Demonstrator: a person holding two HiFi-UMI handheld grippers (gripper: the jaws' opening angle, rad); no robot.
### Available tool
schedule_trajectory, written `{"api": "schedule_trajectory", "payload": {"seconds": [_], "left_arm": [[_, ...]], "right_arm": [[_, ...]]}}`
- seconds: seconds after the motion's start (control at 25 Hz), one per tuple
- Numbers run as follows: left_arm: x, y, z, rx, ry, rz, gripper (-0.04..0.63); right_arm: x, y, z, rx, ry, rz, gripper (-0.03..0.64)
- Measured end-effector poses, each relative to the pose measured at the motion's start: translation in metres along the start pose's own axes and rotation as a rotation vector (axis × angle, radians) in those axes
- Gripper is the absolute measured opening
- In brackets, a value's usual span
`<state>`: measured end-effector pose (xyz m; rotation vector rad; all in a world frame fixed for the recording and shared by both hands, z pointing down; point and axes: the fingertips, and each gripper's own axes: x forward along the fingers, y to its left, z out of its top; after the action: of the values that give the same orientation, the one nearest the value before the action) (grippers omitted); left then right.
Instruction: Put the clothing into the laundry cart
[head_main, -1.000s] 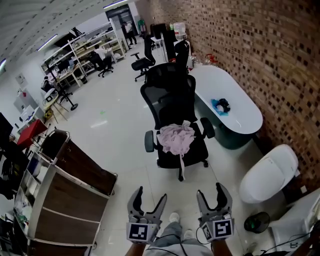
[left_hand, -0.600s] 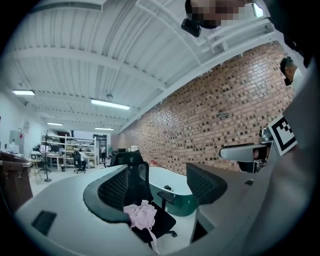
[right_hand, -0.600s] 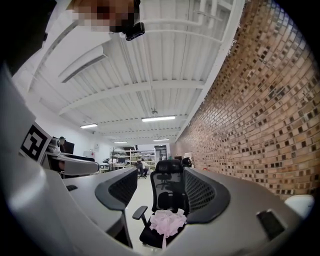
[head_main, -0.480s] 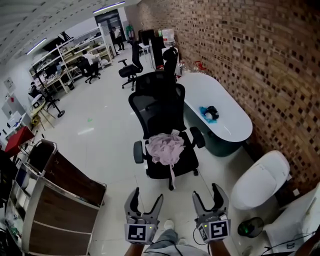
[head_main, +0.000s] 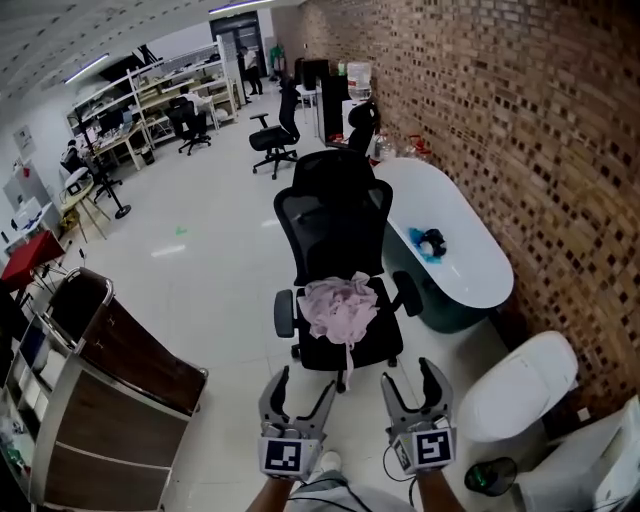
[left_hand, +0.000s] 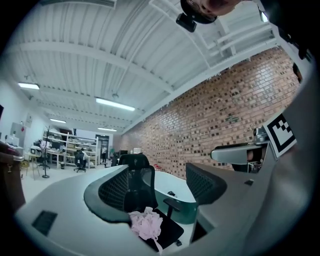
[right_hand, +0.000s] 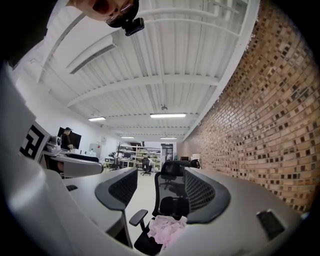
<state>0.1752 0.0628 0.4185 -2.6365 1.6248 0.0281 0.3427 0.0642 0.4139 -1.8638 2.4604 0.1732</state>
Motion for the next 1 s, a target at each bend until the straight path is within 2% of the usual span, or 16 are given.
{"api": "schedule_trajectory", "payload": {"seconds": [0.2, 0.36, 0.52, 0.72, 1.0], "left_arm": [[0.031, 0.032, 0.0, -0.019, -0.013, 0.003, 0.341], [0.055, 0.052, 0.001, -0.026, -0.025, -0.012, 0.341], [0.076, 0.074, 0.005, -0.061, -0.053, -0.004, 0.332], [0.113, 0.08, 0.0, -0.057, -0.059, -0.022, 0.33], [0.179, 0.107, -0.021, -0.097, -0.02, 0.048, 0.33]], "right_arm": [[0.045, 0.017, -0.009, -0.011, 0.024, 0.033, 0.305], [0.073, 0.021, -0.006, -0.059, 0.029, 0.032, 0.305], [0.091, 0.009, -0.007, -0.081, 0.024, 0.0, 0.305], [0.118, -0.01, -0.013, -0.062, 0.019, -0.009, 0.305], [0.183, -0.07, -0.042, -0.018, 0.027, -0.008, 0.305]]}}
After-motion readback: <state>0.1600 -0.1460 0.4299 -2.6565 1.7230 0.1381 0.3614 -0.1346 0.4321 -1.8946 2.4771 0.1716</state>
